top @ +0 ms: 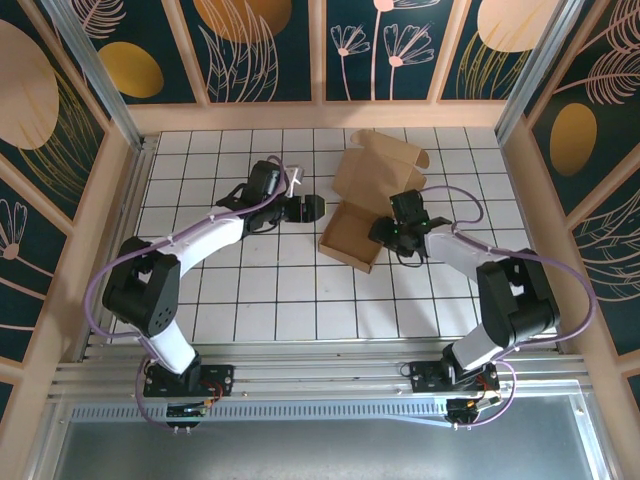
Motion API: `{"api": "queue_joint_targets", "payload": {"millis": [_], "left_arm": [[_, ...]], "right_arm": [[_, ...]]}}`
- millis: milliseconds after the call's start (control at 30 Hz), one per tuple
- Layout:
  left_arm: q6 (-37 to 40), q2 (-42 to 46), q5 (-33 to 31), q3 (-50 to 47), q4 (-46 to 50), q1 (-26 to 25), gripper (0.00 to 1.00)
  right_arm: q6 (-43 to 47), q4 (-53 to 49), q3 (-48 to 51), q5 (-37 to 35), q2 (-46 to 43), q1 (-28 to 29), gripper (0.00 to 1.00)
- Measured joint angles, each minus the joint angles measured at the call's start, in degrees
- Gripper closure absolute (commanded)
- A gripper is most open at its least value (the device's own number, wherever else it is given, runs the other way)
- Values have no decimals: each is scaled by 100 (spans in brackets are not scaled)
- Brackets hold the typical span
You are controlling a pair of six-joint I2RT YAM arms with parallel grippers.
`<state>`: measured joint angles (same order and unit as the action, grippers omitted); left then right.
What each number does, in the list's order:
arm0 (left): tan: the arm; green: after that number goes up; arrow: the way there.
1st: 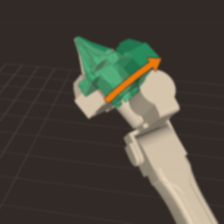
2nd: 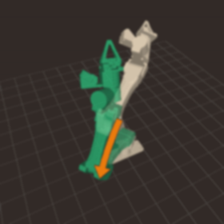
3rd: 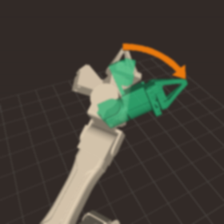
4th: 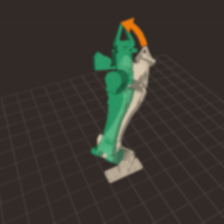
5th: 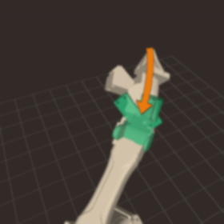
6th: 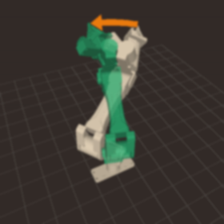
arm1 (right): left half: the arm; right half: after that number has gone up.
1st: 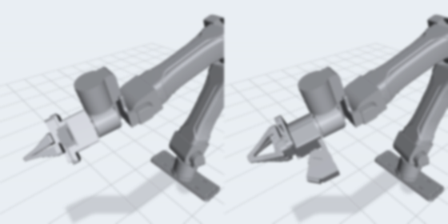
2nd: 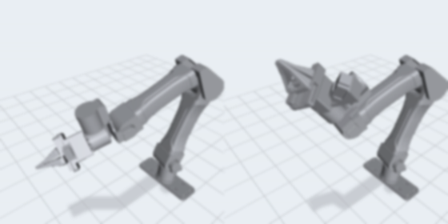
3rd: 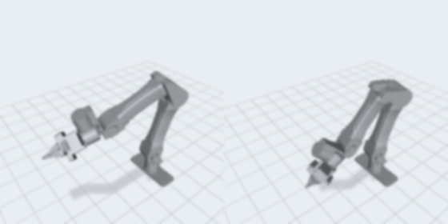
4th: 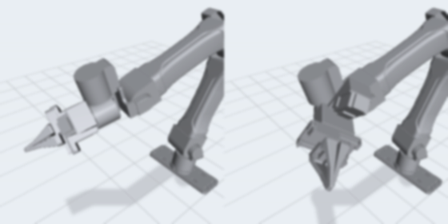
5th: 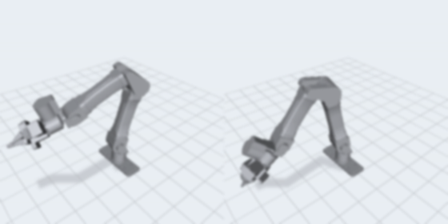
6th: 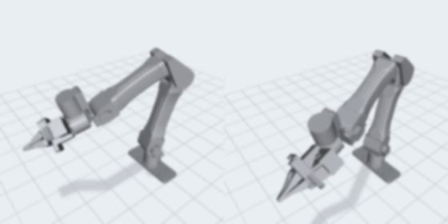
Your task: Fold the paper box
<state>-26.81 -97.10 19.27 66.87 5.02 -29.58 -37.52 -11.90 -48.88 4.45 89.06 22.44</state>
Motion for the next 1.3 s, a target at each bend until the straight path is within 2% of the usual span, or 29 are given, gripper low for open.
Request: {"api": "queue_joint_targets", "payload": {"millis": [67, 167, 467, 633, 733, 867, 1000, 1167, 1300], "left_arm": [[0, 133, -4, -131, 7, 0, 21], [0, 389, -22, -356, 15, 0, 20], [-79, 815, -221, -809, -7, 0, 19], [-216, 855, -656, -859, -4, 24, 19], [-264, 861, -824, -802, 2, 181, 19], [-162, 632, -885, -295, 155, 533, 22], [164, -13, -695, 636, 286, 734, 23], [417, -898, -114, 1434, 415, 973, 26], [573, -1596, 328, 1991, 656, 1191, 29]], "right_arm": [[-48, 149, 28, 13, 127, 4, 67], [168, 245, -98, -153, 391, 61, 73], [1847, 599, -785, -874, 1169, 800, 73], [2339, 623, -1272, -946, 1429, 826, 55], [2444, 627, -1403, -890, 1246, 809, 40], [2498, 680, -1375, -374, 518, 505, 32], [2555, 1016, -1453, 479, 74, -446, 33], [2717, 1139, -2035, 1808, 929, -1513, 43], [2953, 1014, -2391, 2468, 1696, -1729, 48]]}}
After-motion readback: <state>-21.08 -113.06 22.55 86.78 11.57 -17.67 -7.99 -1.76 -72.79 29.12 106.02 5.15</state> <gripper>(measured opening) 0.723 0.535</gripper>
